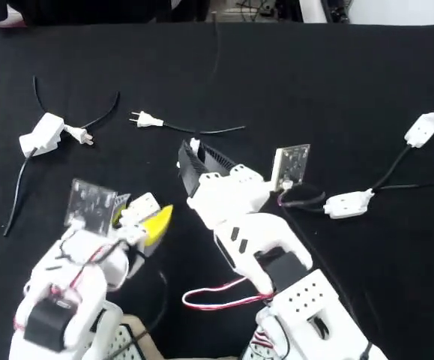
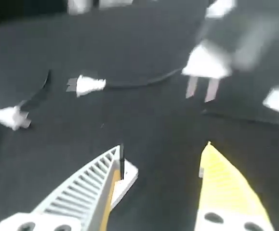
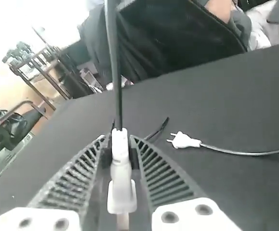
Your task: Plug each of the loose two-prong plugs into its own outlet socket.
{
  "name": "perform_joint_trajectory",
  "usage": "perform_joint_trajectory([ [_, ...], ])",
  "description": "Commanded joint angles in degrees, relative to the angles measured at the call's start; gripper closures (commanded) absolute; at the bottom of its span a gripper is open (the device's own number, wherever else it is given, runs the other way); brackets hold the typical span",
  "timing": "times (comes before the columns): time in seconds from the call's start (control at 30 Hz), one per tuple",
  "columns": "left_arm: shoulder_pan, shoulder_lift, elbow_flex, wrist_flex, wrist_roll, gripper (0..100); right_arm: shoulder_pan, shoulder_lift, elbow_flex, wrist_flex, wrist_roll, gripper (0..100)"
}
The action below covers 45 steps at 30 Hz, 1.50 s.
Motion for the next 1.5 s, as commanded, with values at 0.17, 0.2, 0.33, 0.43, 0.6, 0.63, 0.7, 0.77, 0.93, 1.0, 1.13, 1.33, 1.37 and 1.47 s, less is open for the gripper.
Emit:
perform_joint_trajectory([
  [0.17, 3.4, -1.1, -5.5, 4.2, 0.4, 73, -6.2, -1.1, 0.6, -1.2, -0.1, 98.6],
  [0.2, 3.1, -1.2, -6.6, 5.1, 0.4, 73, -6.2, -1.1, 0.6, -1.1, -0.1, 98.6],
  [0.33, 2.9, -1.1, -6.3, 4.7, 0.3, 73, -6.4, -1.1, 0.7, -0.9, -0.2, 98.6],
  [0.43, 0.1, -1.1, -3.6, 0.4, -0.5, 73, -6.5, -1.1, 1.0, -0.9, -0.4, 98.6],
  [0.6, -2.9, -1.0, -0.2, -4.6, -0.8, 73, -6.3, -1.1, 1.3, -0.9, -0.2, 98.6],
  [0.63, -3.0, -1.0, -0.1, -4.6, -0.9, 73, -6.3, -1.1, 1.3, -0.8, -0.2, 98.6],
  [0.7, -3.0, -1.0, -0.1, -4.6, -1.5, 73, -6.4, -1.1, 0.9, 0.6, -0.2, 98.6],
  [0.77, -3.3, -1.0, -0.1, -4.6, -3.9, 73, -6.6, -1.4, 0.3, 2.8, -0.1, 98.6],
  [0.93, -3.3, -0.9, 0.0, -4.1, -5.6, 82, -9.7, -7.1, 0.3, 8.5, 3.3, 98.6],
  [1.0, -3.0, -0.9, 0.6, -4.3, -5.8, 89, -10.2, -10.8, 0.3, 11.4, 3.4, 98.6],
  [1.13, -3.2, -0.9, 0.5, -2.5, -6.9, 82, -10.2, -18.2, 0.8, 15.8, 3.5, 98.6],
  [1.33, -1.1, -1.0, -2.2, 1.2, -6.5, 77, -12.0, -23.9, 2.9, 16.3, 3.3, 98.6],
  [1.37, -0.6, -1.0, -3.7, 2.9, -5.6, 77, -12.0, -23.9, 2.9, 16.2, 3.2, 98.6],
  [1.47, 0.7, -1.0, -6.4, 4.8, -4.2, 77, -12.3, -24.0, 2.9, 16.2, 3.1, 98.6],
])
